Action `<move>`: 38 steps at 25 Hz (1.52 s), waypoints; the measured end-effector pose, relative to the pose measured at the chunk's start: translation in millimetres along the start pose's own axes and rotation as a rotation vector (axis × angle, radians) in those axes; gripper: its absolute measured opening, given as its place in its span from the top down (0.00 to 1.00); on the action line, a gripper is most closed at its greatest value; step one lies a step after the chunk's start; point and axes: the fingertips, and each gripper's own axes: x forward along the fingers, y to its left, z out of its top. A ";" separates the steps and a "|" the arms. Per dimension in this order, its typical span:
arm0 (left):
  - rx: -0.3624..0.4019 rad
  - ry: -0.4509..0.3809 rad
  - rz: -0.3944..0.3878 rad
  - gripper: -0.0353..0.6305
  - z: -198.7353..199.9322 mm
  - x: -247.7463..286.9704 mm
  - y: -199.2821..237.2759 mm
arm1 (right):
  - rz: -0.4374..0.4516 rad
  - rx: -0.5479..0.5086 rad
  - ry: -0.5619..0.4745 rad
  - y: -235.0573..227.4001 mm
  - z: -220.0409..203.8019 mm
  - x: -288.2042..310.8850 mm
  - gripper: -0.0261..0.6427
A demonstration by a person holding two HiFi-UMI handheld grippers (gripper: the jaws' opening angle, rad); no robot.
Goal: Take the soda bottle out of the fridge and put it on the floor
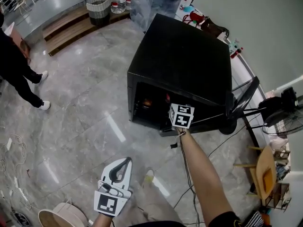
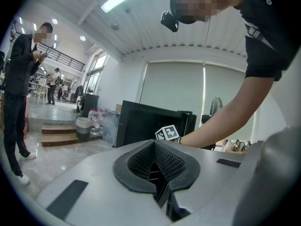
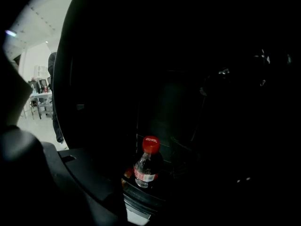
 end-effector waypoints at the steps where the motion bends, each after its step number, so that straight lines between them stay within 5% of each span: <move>1: 0.000 0.001 0.000 0.92 0.2 0.5 -0.4 | 0.000 0.003 0.000 -0.6 0.0 1.0 0.64; 18: -0.002 0.021 -0.021 0.92 -11.8 0.5 -10.3 | 0.031 -0.011 0.064 3.3 -5.0 26.0 0.68; 22: -0.002 0.027 -0.025 0.92 -15.5 -2.4 -13.8 | 0.018 -0.042 0.069 0.0 -7.3 28.0 0.78; 38: -0.003 0.041 -0.057 0.92 -20.4 -11.3 -21.0 | 0.071 -0.072 0.075 10.3 -4.3 7.0 0.77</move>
